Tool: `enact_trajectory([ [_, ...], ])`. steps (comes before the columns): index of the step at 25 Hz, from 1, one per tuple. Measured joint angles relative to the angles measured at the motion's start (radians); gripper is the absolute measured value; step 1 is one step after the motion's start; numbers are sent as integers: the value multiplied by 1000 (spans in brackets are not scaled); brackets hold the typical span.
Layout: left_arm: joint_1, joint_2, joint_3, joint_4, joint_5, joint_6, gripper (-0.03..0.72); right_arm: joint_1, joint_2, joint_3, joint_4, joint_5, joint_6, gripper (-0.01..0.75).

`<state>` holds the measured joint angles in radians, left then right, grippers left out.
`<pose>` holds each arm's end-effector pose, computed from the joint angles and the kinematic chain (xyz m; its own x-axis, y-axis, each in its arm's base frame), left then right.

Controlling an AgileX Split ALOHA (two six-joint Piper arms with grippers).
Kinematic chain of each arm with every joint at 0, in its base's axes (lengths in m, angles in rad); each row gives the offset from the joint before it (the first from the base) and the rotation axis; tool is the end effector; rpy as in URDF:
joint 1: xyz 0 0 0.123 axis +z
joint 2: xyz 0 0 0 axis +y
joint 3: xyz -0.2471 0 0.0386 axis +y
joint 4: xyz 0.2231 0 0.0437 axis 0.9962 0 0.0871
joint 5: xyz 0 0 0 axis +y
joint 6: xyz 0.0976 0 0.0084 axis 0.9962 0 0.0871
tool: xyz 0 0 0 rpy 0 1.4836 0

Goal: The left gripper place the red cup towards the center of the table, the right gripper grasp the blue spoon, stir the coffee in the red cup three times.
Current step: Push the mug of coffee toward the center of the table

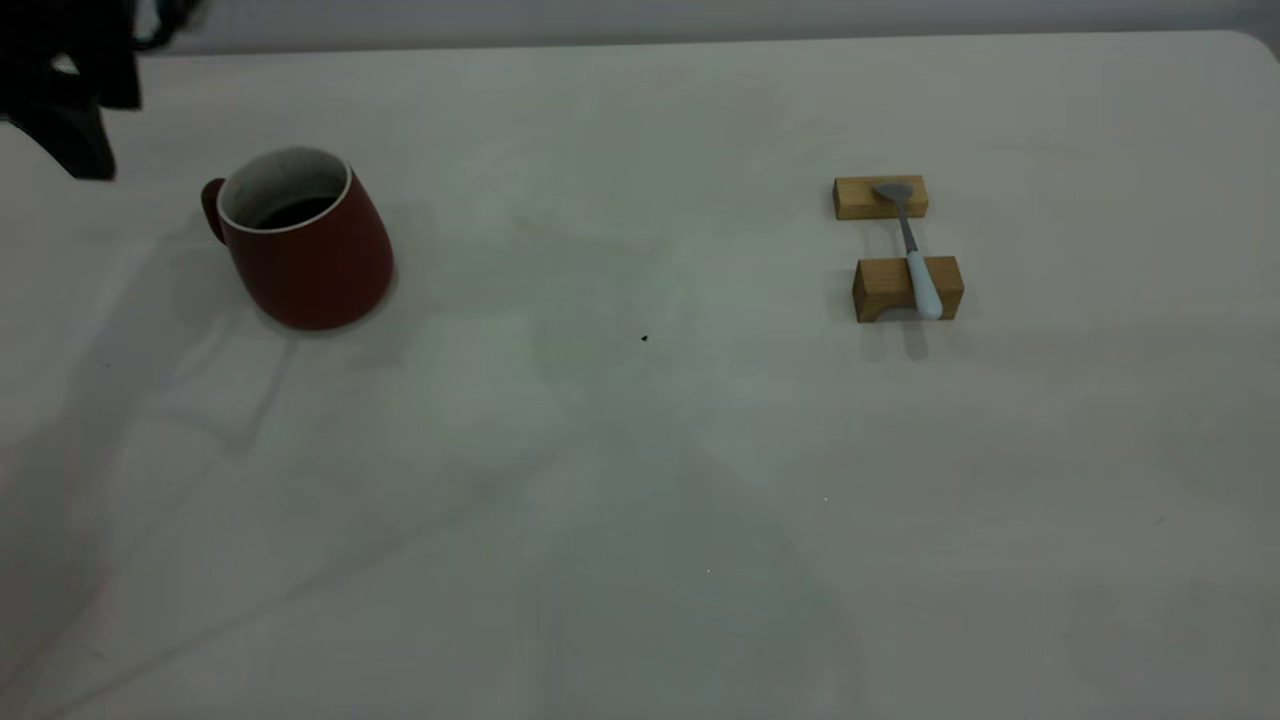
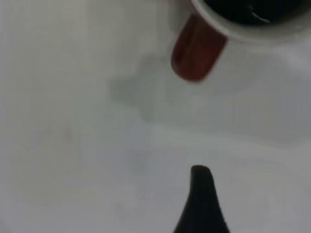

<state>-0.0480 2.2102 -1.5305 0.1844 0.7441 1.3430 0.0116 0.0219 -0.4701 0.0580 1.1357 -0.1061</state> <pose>0.4028 -0.0071 0.0976 -0.0708 0.9927 0.0981 0.9671 0.0442 0.2503 0.0166 0.0053 0.2477 -0.5580 -0.0879 -0.8252 -0.1008 0.9942 -0.0377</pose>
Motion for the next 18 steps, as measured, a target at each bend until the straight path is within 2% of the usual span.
enact_trajectory([
  [12, -6, 159, -106, -69, -77, 143, 637, 0, 0, 0, 0, 0, 0, 472],
  [18, -23, 200, -139, -72, -87, 165, 594, 0, 0, 0, 0, 0, 0, 472],
])
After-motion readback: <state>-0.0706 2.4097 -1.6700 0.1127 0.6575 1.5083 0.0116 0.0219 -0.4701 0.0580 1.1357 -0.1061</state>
